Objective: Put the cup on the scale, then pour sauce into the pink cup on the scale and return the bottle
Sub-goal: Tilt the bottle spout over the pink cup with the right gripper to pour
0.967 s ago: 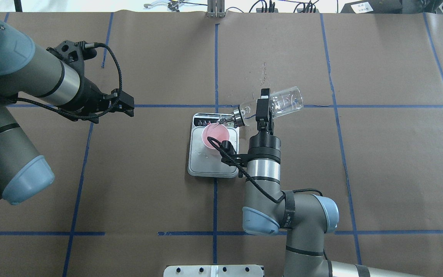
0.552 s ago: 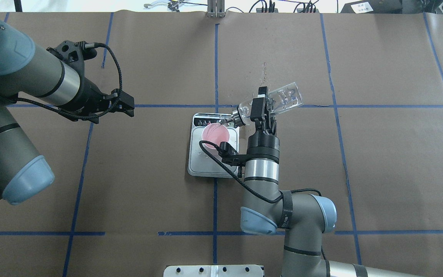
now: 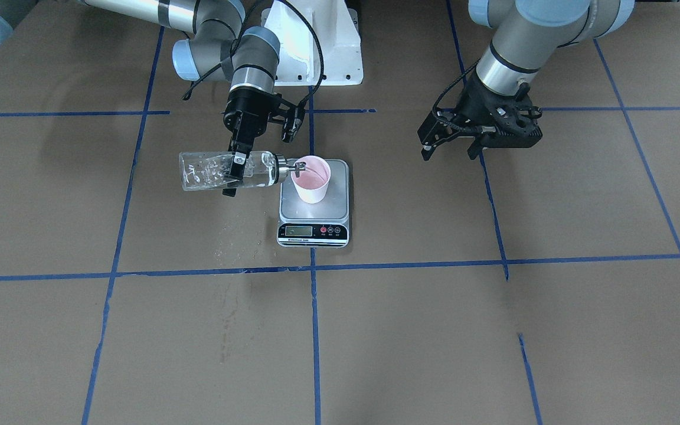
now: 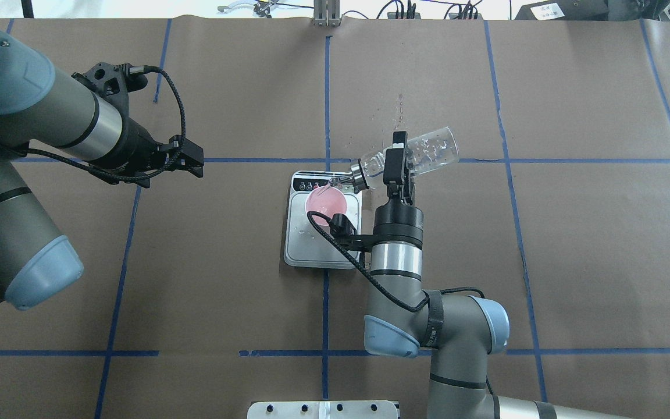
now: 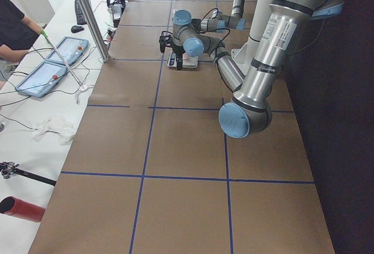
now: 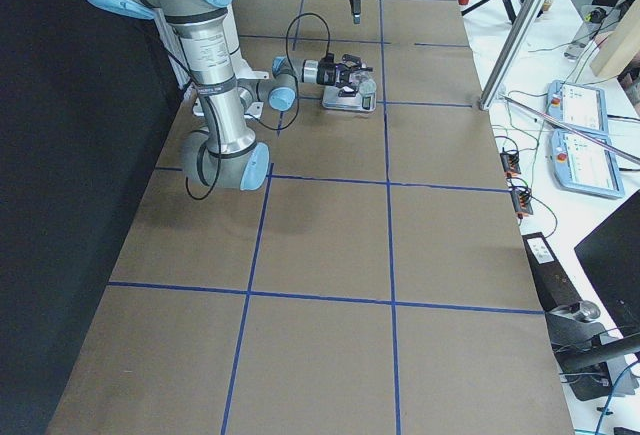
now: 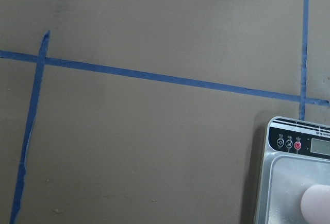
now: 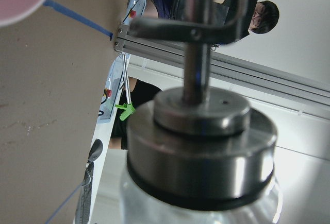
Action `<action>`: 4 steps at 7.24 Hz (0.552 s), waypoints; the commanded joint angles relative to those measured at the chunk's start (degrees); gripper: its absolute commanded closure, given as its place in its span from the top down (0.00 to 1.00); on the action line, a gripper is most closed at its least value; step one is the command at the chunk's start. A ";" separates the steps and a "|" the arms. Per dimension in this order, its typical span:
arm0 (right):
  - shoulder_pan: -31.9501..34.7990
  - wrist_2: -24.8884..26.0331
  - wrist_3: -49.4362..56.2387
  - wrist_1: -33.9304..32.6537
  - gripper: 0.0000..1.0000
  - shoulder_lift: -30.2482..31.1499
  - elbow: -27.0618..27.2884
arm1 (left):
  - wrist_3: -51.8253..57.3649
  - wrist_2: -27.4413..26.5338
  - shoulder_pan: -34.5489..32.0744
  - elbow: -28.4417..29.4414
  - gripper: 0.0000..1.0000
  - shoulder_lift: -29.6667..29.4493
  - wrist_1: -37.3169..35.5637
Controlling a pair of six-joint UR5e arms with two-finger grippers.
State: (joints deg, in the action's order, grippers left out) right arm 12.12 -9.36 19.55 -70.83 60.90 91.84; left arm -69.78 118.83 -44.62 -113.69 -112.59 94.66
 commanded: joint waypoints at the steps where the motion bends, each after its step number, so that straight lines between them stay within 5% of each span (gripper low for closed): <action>1: -0.17 -3.28 -16.84 0.08 0.00 0.71 -0.08 | 0.00 0.00 0.06 0.05 1.00 0.00 0.00; 4: -0.78 -7.32 -43.52 0.16 0.00 0.80 0.44 | 0.00 -0.09 0.23 0.14 1.00 -0.09 0.00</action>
State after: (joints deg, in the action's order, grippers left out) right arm 11.46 -14.53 -11.01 -70.73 61.68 91.98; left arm -69.79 118.77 -44.50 -113.62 -112.66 94.66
